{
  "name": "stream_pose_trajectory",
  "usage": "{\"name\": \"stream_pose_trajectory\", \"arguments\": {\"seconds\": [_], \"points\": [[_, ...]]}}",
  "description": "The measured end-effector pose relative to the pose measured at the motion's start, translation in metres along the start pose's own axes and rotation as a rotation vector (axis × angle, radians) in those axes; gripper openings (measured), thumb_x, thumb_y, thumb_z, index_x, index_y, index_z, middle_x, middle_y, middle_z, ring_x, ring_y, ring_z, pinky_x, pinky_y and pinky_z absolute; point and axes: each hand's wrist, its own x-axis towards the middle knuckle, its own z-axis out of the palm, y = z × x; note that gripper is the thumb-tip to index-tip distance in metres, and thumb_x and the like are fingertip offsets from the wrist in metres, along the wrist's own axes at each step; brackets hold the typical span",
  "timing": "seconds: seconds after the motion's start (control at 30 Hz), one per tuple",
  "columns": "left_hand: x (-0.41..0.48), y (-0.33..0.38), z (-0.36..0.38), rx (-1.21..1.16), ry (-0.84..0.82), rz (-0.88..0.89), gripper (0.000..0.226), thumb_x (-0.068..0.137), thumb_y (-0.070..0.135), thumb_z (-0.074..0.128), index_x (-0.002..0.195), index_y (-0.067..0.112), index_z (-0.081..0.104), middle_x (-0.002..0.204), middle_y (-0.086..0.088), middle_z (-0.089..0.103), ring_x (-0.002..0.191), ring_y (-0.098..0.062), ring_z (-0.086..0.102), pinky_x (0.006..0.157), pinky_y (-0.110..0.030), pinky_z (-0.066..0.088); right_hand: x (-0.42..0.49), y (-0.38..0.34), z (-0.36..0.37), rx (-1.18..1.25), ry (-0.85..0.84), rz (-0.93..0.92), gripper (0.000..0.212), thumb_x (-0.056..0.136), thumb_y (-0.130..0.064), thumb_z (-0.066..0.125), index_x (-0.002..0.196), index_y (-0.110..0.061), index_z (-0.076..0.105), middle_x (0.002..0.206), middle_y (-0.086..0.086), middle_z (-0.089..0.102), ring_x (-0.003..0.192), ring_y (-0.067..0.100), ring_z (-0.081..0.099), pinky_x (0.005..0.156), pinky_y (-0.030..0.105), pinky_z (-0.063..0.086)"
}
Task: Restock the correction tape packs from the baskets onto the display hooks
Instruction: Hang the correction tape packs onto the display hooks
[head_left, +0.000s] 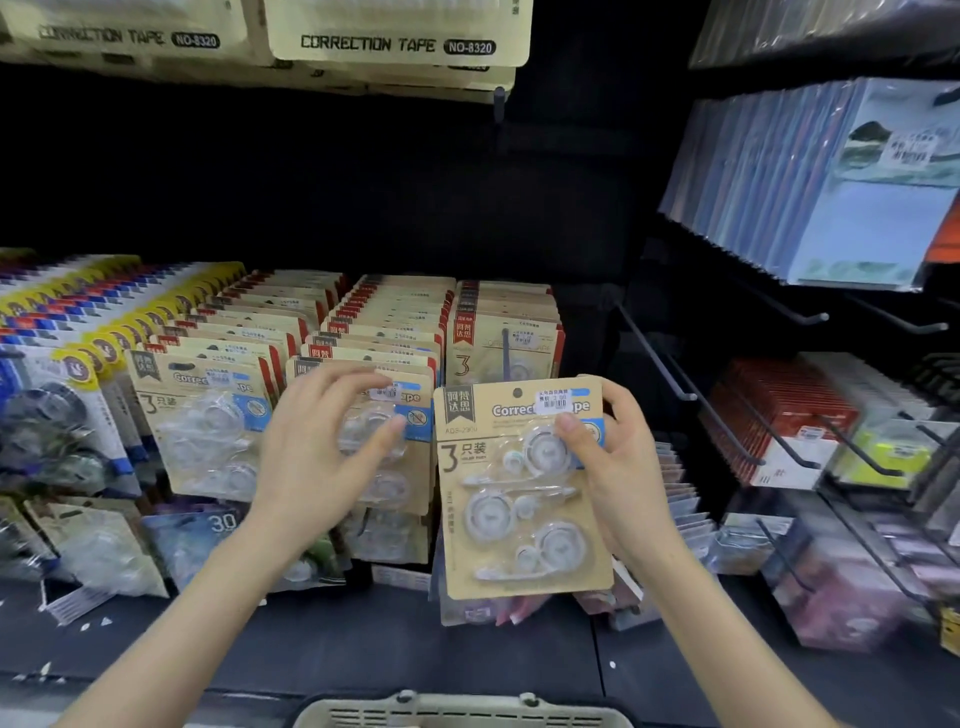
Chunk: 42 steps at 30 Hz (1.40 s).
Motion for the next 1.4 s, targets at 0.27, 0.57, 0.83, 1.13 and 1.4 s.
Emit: {"name": "stream_pose_trajectory", "arguments": {"seconds": [0.27,0.57,0.83,1.13,1.4], "points": [[0.014,-0.035,0.025,0.399,-0.130,0.057,0.059,0.089,0.056,0.043,0.136,0.022,0.052,0.143,-0.025,0.048,0.131,-0.047,0.044,0.105,-0.061,0.038,0.016,0.010,0.008,-0.119,0.028,-0.045,0.026,0.095,-0.018,0.062,0.119,-0.023,0.053,0.111,0.000,0.070,0.102,0.016,0.069,0.092,0.048,0.055],[0.012,-0.044,0.033,0.408,-0.058,0.110,0.060,0.089,0.055,0.046,0.139,0.023,0.048,0.141,-0.023,0.050,0.132,-0.043,0.043,0.105,-0.060,0.039,0.053,0.033,0.019,-0.104,0.123,-0.045,0.025,0.096,-0.016,0.062,0.117,-0.027,0.054,0.108,-0.010,0.066,0.096,0.001,0.066,0.083,0.026,0.055],[0.012,-0.048,0.035,0.427,-0.053,0.120,0.061,0.090,0.056,0.045,0.141,0.022,0.050,0.140,-0.020,0.051,0.133,-0.040,0.039,0.106,-0.058,0.038,0.099,0.048,0.033,-0.085,0.209,0.002,0.028,0.096,-0.016,0.062,0.121,-0.025,0.051,0.108,-0.008,0.066,0.100,0.006,0.065,0.088,0.025,0.052],[0.006,-0.044,0.036,0.375,-0.006,0.098,0.060,0.093,0.054,0.044,0.143,0.023,0.048,0.148,-0.022,0.043,0.140,-0.039,0.033,0.111,-0.054,0.029,0.082,0.045,0.023,-0.531,0.365,0.072,0.050,0.096,-0.043,0.057,0.136,-0.016,0.043,0.092,-0.006,0.059,0.079,0.011,0.054,0.067,0.028,0.034],[-0.127,-0.072,0.045,0.259,0.139,-0.228,0.034,0.093,0.024,0.055,0.116,-0.001,0.061,0.110,-0.022,0.062,0.104,-0.039,0.054,0.089,-0.042,0.037,-0.081,0.145,-0.028,-0.513,0.334,0.215,0.010,0.096,-0.025,0.061,0.102,-0.021,0.054,0.084,-0.015,0.059,0.080,0.007,0.060,0.076,0.031,0.045]]}}
